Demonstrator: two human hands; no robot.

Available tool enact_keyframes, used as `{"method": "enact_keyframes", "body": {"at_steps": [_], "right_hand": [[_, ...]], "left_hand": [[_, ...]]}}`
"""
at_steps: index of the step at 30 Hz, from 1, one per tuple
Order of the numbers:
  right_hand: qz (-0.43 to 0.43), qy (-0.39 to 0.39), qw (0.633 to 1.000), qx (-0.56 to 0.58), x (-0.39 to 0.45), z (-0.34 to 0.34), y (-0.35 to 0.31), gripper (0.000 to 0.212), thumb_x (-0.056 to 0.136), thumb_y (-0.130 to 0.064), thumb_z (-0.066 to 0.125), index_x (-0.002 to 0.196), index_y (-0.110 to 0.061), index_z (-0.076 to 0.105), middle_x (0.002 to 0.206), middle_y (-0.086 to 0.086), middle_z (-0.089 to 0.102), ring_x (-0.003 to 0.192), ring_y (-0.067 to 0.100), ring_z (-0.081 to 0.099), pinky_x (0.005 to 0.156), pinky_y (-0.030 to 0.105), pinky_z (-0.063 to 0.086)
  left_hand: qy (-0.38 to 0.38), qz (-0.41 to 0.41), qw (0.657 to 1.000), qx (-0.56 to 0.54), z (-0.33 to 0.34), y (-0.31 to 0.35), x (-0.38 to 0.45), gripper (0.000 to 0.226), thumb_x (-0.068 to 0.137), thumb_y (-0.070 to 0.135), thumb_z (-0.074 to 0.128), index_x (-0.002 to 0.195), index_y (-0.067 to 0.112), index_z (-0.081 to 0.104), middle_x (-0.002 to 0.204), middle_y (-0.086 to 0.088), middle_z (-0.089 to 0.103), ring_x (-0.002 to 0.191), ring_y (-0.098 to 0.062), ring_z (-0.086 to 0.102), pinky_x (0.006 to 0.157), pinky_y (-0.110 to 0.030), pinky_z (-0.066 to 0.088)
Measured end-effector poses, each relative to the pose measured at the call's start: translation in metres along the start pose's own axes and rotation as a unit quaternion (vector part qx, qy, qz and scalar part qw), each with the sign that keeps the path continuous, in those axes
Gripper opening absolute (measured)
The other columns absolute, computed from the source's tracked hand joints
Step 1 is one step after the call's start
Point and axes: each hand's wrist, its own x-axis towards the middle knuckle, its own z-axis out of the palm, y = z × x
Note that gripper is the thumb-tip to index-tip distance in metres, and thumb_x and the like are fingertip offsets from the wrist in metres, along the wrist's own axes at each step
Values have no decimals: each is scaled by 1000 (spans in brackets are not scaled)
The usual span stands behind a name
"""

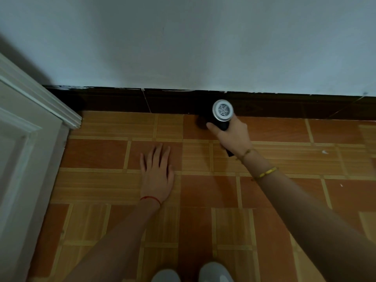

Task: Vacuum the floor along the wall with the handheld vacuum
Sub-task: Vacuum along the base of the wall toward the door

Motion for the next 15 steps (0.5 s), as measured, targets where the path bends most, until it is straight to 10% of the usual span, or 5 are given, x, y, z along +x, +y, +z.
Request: {"method": "enact_keyframes", "body": {"at_steps": [6, 10, 15], "right_hand": [[59, 56, 997, -13, 7, -29, 17, 67, 76, -55, 67, 129, -17, 51, 111, 2, 67, 91, 24, 67, 81, 42, 58], [79, 93, 993, -8, 4, -60, 40, 53, 84, -39, 70, 127, -15, 52, 102, 9, 68, 66, 22, 68, 46, 21, 54], [71, 39, 997, -20, -2, -64, 42, 45, 85, -36, 69, 121, -16, 53, 84, 7, 68, 47, 15, 64, 42, 20, 51]], "left_hand": [[-4, -1, 1000, 3, 0, 0, 0, 56, 98, 36, 27, 150, 18, 34, 157, -8, 32, 147, -26, 24, 120, -58, 12], [-1, -4, 1000, 0, 1, 0, 0, 55, 98, 35, 28, 151, 19, 33, 158, -8, 31, 147, -26, 24, 120, -56, 10], [0, -1, 1000, -3, 1, 1, 0, 56, 98, 36, 27, 150, 18, 34, 158, -8, 31, 147, -26, 23, 120, -57, 10]]}}
